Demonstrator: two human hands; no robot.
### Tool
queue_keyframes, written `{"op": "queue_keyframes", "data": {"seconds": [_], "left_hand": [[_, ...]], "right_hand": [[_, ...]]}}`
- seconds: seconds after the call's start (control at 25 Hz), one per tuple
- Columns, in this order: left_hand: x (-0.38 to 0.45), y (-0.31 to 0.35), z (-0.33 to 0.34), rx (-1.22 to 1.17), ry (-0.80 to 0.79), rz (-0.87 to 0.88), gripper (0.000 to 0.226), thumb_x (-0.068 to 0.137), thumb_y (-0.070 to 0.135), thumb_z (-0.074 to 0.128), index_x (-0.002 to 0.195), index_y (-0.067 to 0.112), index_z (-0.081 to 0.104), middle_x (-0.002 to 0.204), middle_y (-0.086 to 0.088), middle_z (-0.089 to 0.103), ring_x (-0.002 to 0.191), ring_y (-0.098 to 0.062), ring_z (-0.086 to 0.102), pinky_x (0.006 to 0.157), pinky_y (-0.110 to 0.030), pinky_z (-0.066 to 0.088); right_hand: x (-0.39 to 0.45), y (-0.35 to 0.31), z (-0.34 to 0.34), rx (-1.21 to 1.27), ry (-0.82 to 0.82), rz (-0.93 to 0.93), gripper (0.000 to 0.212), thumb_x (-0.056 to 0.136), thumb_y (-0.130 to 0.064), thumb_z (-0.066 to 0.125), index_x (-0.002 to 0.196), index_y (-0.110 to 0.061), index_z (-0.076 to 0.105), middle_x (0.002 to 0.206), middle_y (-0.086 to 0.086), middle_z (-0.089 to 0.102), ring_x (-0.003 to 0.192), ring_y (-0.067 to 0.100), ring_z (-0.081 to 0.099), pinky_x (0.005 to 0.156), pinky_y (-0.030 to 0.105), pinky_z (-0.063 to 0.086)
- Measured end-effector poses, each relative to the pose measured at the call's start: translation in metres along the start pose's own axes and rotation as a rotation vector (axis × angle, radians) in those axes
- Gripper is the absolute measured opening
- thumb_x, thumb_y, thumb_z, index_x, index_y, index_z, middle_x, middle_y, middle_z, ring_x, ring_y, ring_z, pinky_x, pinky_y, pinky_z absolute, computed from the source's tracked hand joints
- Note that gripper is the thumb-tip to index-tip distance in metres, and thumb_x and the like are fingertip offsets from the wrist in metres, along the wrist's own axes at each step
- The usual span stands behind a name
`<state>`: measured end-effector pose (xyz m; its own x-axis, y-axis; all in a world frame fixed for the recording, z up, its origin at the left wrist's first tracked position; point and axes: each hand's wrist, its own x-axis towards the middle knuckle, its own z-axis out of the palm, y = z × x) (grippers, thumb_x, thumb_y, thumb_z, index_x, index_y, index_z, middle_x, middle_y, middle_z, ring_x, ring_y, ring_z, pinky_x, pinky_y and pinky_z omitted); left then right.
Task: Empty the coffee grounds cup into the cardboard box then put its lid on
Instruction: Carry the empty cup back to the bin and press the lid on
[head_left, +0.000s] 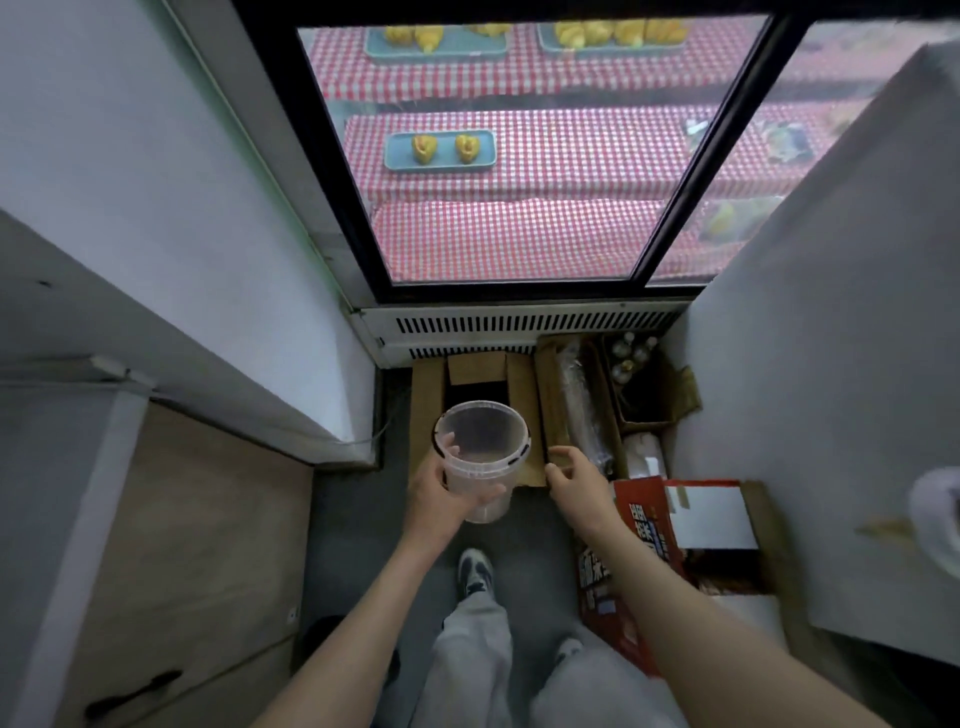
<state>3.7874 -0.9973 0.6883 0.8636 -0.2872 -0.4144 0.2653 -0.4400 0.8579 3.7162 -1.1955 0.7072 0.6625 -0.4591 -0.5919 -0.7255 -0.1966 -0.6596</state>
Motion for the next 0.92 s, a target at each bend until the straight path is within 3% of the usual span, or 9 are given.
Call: {"op": "queue_keyframes", "data": {"seconds": [0.08,0.2,0.44,0.64,0.76,0.92], "left_hand": [[-0.014,0.0,0.006,0.006,0.008,0.037,0.104,0.058,0.036,0.101,0.148,0.026,0.051,0.14,0.007,0.062,0.131,-0.01,0.058,0.111,-0.035,0.049],[-0.051,-0.001,0.019,-0.011,0.048,0.071,0.104,0.058,0.034,0.101,0.148,0.022,0.051,0.139,0.005,0.062,0.132,-0.012,0.057,0.111,-0.034,0.049],[-0.15,-0.005,0.056,-0.043,0.1,0.099,0.105,0.063,0.027,0.1,0.152,0.022,0.046,0.139,0.009,0.057,0.133,-0.01,0.053,0.11,-0.028,0.045],[-0.233,-0.002,0.077,-0.063,0.131,0.118,0.096,0.065,0.01,0.098,0.147,0.013,0.049,0.134,0.002,0.059,0.124,-0.009,0.057,0.091,-0.001,0.045],[-0.27,-0.003,0.083,-0.055,0.139,0.139,0.089,0.066,0.012,0.097,0.141,0.021,0.05,0.13,0.007,0.061,0.118,-0.002,0.057,0.089,0.0,0.044],[-0.306,-0.014,0.081,-0.052,0.129,0.158,0.087,0.066,0.013,0.097,0.136,0.03,0.05,0.131,0.01,0.062,0.122,-0.005,0.057,0.095,-0.006,0.045]], "right_hand": [[-0.015,0.008,-0.007,0.006,0.007,-0.019,0.042,0.1,-0.032,0.051,0.14,-0.021,0.05,0.113,0.003,0.066,0.098,0.015,0.064,0.083,0.033,0.053],[-0.044,0.023,-0.018,0.004,0.004,-0.061,0.041,0.1,-0.03,0.051,0.14,-0.02,0.051,0.111,0.001,0.065,0.094,0.013,0.063,0.078,0.028,0.051],[-0.114,0.074,-0.049,0.023,-0.032,-0.161,0.046,0.099,-0.032,0.052,0.143,-0.02,0.047,0.126,0.007,0.064,0.113,0.024,0.062,0.097,0.045,0.053],[-0.174,0.123,-0.069,0.055,-0.019,-0.156,0.04,0.098,-0.03,0.053,0.136,-0.018,0.054,0.119,0.007,0.066,0.107,0.024,0.065,0.095,0.046,0.055],[-0.203,0.145,-0.072,0.073,-0.011,-0.151,0.035,0.098,-0.029,0.054,0.132,-0.018,0.057,0.116,0.004,0.067,0.102,0.021,0.066,0.091,0.043,0.056],[-0.24,0.164,-0.073,0.131,0.023,-0.154,0.036,0.098,-0.032,0.055,0.133,-0.022,0.055,0.124,0.004,0.065,0.103,0.017,0.063,0.09,0.037,0.056]]}}
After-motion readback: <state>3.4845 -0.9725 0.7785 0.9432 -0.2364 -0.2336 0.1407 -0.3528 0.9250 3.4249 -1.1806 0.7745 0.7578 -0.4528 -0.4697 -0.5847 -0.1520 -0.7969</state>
